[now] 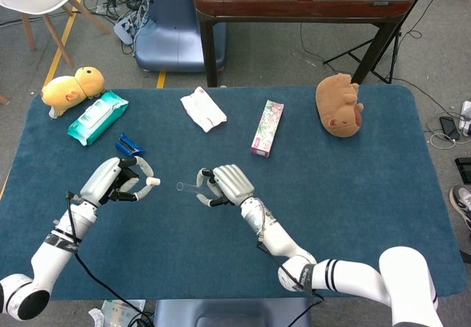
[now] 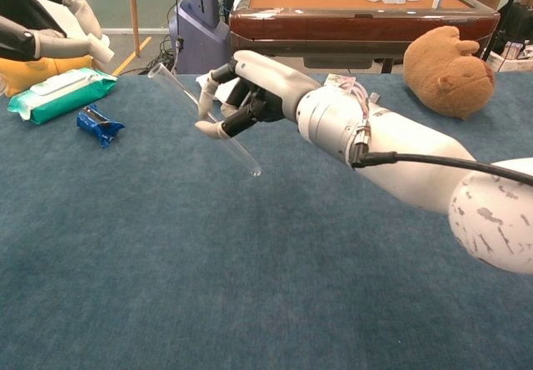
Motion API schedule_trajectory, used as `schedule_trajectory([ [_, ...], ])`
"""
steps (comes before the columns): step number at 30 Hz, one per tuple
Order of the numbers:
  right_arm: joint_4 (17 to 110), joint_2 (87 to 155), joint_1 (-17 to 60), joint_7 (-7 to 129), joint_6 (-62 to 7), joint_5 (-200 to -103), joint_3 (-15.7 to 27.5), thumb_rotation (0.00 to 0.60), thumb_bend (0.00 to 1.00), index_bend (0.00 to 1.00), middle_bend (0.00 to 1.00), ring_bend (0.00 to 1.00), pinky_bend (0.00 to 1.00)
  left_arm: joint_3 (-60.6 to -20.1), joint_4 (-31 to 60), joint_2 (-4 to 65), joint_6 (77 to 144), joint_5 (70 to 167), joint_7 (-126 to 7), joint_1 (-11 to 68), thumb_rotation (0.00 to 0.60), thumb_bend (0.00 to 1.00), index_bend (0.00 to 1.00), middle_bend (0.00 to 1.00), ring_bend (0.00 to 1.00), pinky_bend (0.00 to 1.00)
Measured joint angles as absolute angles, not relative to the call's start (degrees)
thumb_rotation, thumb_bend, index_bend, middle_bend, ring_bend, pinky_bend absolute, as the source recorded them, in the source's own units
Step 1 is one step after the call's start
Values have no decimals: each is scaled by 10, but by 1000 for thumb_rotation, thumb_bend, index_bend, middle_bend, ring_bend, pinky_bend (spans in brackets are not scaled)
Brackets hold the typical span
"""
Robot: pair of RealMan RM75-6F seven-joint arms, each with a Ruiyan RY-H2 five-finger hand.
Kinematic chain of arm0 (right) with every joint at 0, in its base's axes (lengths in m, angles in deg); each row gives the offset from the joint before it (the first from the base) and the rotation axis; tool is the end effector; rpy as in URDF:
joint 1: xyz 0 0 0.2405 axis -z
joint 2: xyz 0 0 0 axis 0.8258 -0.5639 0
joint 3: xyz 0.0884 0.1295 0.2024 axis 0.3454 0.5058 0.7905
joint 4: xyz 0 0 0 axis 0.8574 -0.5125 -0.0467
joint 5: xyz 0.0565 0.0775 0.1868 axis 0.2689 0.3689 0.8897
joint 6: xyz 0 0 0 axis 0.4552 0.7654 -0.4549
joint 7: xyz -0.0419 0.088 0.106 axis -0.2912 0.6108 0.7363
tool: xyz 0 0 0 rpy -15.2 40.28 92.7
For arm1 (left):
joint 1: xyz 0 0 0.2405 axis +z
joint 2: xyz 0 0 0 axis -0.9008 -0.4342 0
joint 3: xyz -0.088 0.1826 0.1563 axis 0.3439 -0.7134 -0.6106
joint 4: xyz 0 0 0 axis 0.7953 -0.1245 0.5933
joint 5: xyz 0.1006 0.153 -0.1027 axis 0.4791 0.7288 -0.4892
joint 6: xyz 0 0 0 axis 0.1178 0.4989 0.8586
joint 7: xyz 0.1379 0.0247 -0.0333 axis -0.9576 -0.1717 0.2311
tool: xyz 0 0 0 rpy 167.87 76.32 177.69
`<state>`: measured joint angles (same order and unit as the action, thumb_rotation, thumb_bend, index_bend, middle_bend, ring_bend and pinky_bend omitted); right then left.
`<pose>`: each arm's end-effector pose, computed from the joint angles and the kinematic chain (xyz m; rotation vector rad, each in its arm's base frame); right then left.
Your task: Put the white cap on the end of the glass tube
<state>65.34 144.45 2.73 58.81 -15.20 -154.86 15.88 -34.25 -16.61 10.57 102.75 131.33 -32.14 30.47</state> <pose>-0.0219 -0.3502 -0.0829 1.8342 -1.3269 1.4066 -0.1566 0.3257 0.1179 -1.5468 -1.4940 -1.4260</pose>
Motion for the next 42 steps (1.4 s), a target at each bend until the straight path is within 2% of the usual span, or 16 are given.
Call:
schedule_trajectory([
  [22,645,1458,8,553,-141,-1511,166,600,575,728,893,947,1000,-347,-151,136,1028,1329,-354,285,600,321,539,1000,1000,1000],
  [42,634,1466,4,566,-142,-1515,166,600,575,728,893,947,1000,-354,-140,152,1035,1341,-361,279,600,320,541,1000,1000,1000],
])
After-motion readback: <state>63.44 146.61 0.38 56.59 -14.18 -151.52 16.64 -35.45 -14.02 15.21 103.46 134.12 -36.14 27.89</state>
